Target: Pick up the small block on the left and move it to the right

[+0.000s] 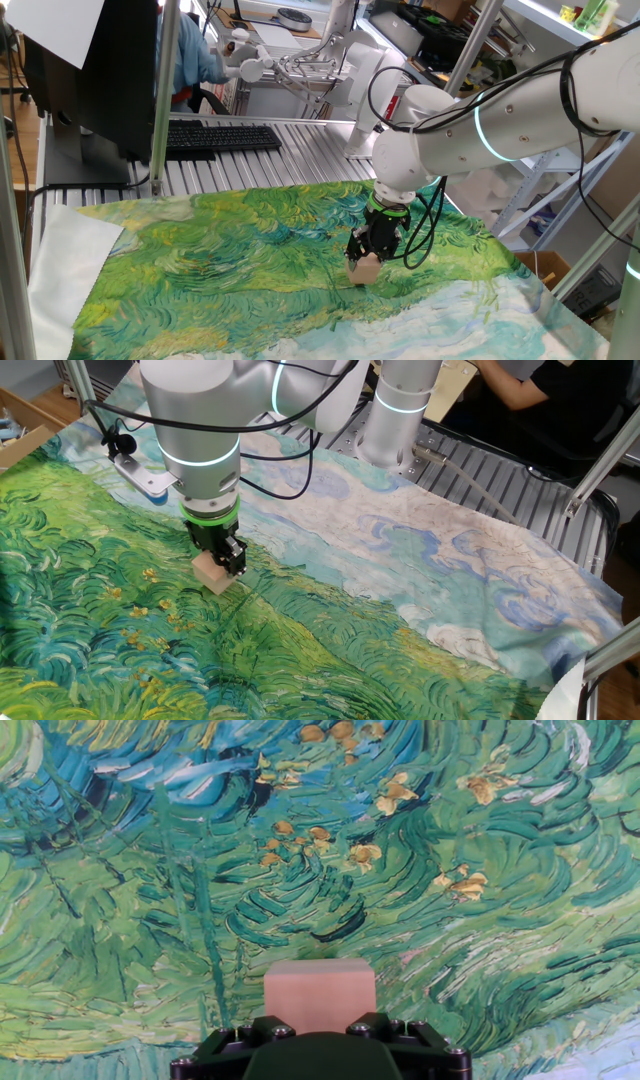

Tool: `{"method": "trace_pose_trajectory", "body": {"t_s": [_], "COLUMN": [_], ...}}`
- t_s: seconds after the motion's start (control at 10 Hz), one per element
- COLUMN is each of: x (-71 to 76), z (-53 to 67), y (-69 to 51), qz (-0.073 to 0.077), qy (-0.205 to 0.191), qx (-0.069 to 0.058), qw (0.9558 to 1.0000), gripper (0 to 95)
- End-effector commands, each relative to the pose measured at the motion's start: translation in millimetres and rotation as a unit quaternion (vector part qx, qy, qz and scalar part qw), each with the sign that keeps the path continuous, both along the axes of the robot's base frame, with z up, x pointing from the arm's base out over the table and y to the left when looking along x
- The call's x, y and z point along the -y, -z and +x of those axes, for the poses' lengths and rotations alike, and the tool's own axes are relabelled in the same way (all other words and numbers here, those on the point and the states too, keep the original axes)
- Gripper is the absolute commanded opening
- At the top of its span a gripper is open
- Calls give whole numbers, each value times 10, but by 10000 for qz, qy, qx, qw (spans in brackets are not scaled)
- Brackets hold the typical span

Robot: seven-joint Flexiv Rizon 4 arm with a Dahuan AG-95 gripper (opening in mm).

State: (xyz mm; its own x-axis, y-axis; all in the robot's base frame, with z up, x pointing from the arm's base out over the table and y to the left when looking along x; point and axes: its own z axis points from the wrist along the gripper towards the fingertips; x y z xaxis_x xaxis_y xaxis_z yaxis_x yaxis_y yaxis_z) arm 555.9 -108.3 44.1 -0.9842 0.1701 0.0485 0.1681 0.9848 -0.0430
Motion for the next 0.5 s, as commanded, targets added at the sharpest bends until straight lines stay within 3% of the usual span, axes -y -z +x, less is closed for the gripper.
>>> {"method": "trace_pose_trajectory", "body": {"t_s": [0.1,0.5], "x": [1,1], "z": [-3,-3], "y": [0,0], "qz": [-143,-134], "qy": [621,525], "qx": [-25,-25], "qw": [9980,9985], "gripper": [950,950]}}
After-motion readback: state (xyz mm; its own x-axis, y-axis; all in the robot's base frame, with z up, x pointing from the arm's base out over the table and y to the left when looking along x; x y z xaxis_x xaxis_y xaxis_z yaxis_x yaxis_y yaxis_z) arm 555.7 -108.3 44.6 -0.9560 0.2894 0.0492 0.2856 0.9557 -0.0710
